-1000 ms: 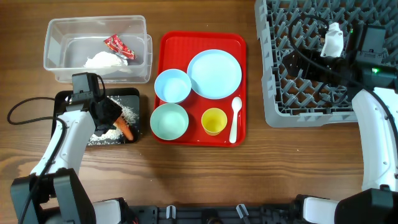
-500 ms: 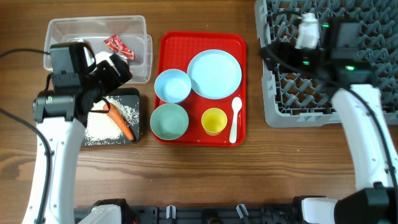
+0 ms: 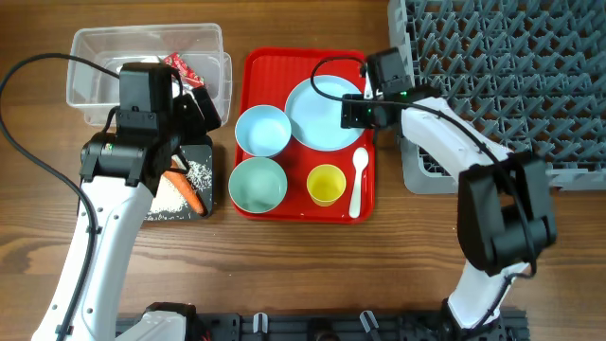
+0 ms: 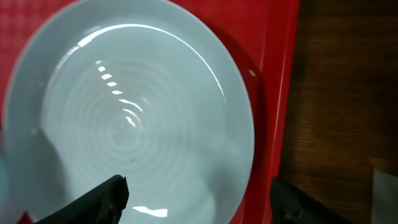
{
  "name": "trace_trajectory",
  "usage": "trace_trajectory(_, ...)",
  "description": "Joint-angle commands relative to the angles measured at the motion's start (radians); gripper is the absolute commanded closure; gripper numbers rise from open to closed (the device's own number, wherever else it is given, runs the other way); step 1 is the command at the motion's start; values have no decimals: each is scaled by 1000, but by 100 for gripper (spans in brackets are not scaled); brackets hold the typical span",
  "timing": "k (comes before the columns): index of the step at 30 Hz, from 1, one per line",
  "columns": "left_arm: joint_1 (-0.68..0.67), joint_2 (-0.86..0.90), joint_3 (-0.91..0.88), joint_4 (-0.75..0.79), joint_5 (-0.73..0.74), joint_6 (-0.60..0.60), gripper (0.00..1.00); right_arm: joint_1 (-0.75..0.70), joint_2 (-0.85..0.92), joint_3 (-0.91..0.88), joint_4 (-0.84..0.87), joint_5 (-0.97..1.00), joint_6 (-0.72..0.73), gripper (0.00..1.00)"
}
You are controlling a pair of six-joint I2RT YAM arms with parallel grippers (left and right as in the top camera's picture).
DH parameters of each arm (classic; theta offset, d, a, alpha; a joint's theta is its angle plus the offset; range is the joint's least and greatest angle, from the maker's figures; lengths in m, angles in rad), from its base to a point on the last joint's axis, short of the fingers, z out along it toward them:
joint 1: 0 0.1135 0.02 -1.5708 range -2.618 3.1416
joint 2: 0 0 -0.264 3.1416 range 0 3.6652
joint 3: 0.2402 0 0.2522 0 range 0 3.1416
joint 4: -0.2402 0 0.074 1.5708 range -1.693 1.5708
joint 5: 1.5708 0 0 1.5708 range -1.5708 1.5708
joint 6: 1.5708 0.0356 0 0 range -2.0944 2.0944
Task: Sort waste into correct bins and load items into the dishwasher rack
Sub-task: 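Grasp the light-blue plate edge with the right gripper and lift it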
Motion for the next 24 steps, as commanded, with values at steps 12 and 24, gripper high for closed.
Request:
trace_trajectory(12,0,5,3,-27,-27,-16,0,2,126,10,50,26,14,59)
trace_trajectory(24,0,5,3,-54,-27,-16,0,1,98,29,221,152,-35,96)
